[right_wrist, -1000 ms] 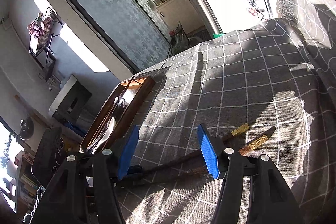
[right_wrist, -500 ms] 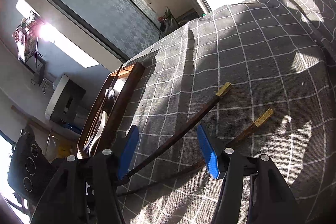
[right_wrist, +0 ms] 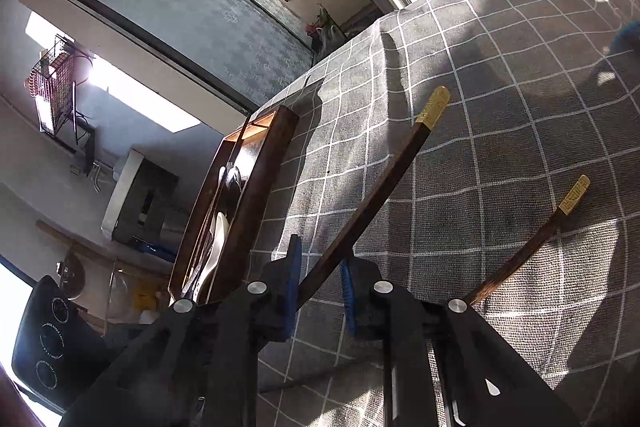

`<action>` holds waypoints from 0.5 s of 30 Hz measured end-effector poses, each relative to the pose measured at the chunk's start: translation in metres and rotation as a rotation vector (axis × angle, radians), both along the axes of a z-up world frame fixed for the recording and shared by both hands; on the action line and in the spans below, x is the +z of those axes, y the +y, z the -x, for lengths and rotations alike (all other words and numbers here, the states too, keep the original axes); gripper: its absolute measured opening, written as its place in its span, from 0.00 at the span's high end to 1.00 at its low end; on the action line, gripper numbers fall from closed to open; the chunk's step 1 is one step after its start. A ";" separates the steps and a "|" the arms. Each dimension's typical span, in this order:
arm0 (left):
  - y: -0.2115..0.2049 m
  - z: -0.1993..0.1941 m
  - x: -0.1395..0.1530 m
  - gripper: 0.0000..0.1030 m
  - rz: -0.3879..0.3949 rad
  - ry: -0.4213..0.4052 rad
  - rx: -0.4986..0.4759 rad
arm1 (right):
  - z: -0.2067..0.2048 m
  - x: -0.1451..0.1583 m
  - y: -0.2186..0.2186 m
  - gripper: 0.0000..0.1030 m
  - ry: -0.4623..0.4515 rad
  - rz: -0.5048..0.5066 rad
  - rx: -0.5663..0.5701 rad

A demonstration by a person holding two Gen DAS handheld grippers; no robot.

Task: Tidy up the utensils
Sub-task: 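Grasp a dark gold-tipped chopstick from the cloth with the left tool, then lower the chopstick into the tray among the utensils, release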

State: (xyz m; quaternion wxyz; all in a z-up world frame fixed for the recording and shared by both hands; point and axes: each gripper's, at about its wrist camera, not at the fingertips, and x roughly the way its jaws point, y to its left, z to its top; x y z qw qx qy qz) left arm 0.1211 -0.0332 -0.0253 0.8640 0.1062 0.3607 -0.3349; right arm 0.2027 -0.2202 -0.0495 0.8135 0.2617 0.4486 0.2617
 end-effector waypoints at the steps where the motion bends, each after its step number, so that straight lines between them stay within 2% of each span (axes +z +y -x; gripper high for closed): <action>1: 0.004 0.001 0.001 0.95 0.003 -0.004 0.009 | -0.001 0.003 0.005 0.83 -0.005 0.005 0.008; 5: 0.028 0.005 0.009 0.95 0.015 -0.021 0.058 | -0.006 0.017 0.038 0.83 -0.036 0.043 0.059; 10: 0.069 0.008 0.011 0.95 0.007 -0.045 0.167 | -0.018 0.026 0.094 0.83 -0.069 0.102 0.147; 15: 0.105 0.002 0.009 0.95 -0.002 -0.050 0.274 | -0.034 0.026 0.142 0.84 -0.061 0.127 0.199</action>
